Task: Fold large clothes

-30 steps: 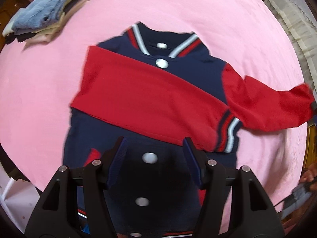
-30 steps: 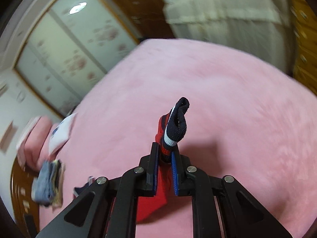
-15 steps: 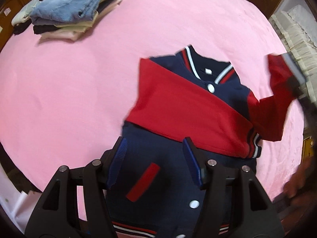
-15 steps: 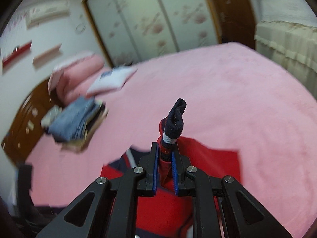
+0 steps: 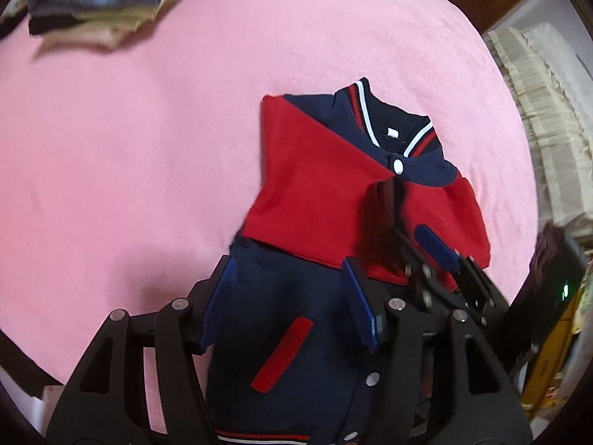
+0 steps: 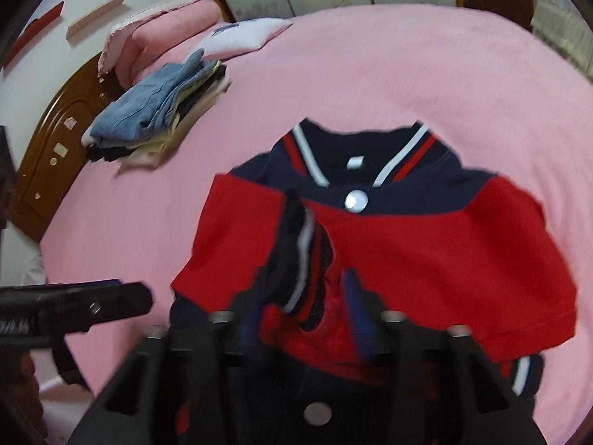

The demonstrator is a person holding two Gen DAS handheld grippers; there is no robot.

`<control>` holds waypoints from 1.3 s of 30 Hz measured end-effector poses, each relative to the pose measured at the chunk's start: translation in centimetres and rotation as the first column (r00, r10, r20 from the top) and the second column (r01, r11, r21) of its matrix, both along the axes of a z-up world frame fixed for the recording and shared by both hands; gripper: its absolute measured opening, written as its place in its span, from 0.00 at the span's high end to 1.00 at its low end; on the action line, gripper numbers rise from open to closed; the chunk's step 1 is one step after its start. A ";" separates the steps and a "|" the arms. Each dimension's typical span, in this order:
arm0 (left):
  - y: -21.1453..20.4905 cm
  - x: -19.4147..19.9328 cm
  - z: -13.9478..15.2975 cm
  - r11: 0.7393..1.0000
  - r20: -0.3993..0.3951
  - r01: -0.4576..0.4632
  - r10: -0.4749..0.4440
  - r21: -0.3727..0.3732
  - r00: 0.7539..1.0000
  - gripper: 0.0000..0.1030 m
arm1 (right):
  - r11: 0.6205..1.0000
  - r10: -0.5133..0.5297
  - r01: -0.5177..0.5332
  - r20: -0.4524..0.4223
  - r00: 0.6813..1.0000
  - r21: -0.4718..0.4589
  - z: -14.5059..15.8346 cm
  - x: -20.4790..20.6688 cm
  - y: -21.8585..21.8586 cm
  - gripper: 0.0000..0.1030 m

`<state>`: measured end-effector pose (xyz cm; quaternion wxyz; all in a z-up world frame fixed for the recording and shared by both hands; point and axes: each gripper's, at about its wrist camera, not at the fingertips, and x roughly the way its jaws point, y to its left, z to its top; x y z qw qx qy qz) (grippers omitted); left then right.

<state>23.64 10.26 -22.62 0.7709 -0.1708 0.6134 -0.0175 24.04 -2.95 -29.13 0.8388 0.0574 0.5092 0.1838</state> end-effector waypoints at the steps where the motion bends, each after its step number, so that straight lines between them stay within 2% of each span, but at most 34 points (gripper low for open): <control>1: 0.1 0.0 -0.2 1.000 0.001 -0.004 0.004 -0.014 1.000 0.45 | 1.000 0.003 -0.003 0.012 1.000 -0.001 0.5 0.0 -0.7 0.39; 2: 0.3 0.1 -0.3 0.999 0.006 -0.011 0.011 -0.030 1.000 0.45 | 1.000 0.007 -0.006 0.027 1.000 -0.028 0.5 -0.4 -0.6 0.34; 5: 0.2 0.4 -0.8 0.996 0.019 -0.016 0.017 -0.093 1.000 0.43 | 0.992 0.050 -0.041 0.075 0.996 -0.120 1.2 -2.4 -1.3 0.33; 9: -1.3 1.3 -1.7 0.981 0.013 0.025 -0.023 -0.191 1.000 0.43 | 0.990 0.026 -0.012 0.103 0.994 -0.140 2.5 -4.4 -3.8 0.33; 11: -2.8 1.8 -1.9 0.974 0.022 0.071 -0.068 -0.214 0.997 0.43 | 0.991 -0.008 0.022 0.109 0.994 -0.130 3.5 -5.3 -5.8 0.33; 14: -5.2 2.6 -2.7 0.983 0.014 0.103 -0.103 -0.150 0.995 0.43 | 0.993 -0.069 0.078 0.087 0.994 -0.094 3.4 -6.4 -8.4 0.34; 16: -6.4 3.3 -3.9 0.989 -0.049 0.101 -0.107 -0.108 0.993 0.43 | 0.989 -0.117 0.122 0.054 0.992 -0.087 2.5 -6.6 -9.9 0.34; 18: -7.4 3.9 -4.7 0.991 -0.078 0.107 -0.113 -0.081 0.991 0.43 | 0.975 -0.173 0.177 0.043 0.984 -0.132 2.6 -6.6 -11.7 0.43; 20: -8.1 4.3 -5.2 0.994 -0.070 0.097 -0.101 -0.057 0.992 0.43 | 0.965 -0.209 0.209 0.016 0.978 -0.158 1.7 -6.8 -13.3 0.60; 22: -9.1 4.7 -5.9 0.995 -0.079 0.097 -0.100 -0.040 0.992 0.45 | 0.963 -0.230 0.224 -0.023 0.973 -0.148 1.0 -6.5 -15.0 0.66; 26: -11.1 5.1 -6.1 0.989 -0.081 0.144 -0.142 0.019 0.987 0.56 | 0.958 -0.285 0.282 -0.067 0.956 -0.050 0.3 -5.5 -18.3 0.67; 28: -12.0 5.1 -5.7 0.984 -0.052 0.179 -0.178 0.023 0.983 0.77 | 0.955 -0.297 0.296 -0.089 0.951 -0.024 -0.4 -5.2 -19.6 0.67; 30: -12.9 5.1 -5.0 0.982 -0.027 0.188 -0.188 0.022 0.982 0.89 | 0.952 -0.307 0.306 -0.113 0.945 -0.024 -1.1 -4.7 -20.7 0.75; 32: -14.0 5.2 -3.9 0.978 0.007 0.198 -0.198 0.061 0.980 0.89 | 0.944 -0.326 0.330 -0.147 0.934 0.002 -1.9 -4.3 -22.1 0.79; 34: -15.2 5.3 -1.8 0.974 0.093 0.203 -0.212 0.101 0.973 0.90 | 0.935 -0.343 0.352 -0.163 0.925 0.034 -2.7 -4.0 -22.9 0.80; 37: -16.0 5.8 1.8 0.977 0.233 0.191 -0.207 0.090 0.950 0.90 | 0.942 -0.328 0.334 -0.156 0.931 0.012 -3.1 -3.9 -23.2 0.81; 39: -15.9 6.3 4.2 0.981 0.299 0.165 -0.189 0.105 0.935 0.90 | 0.944 -0.324 0.329 -0.157 0.933 0.002 -3.2 -3.7 -23.4 0.81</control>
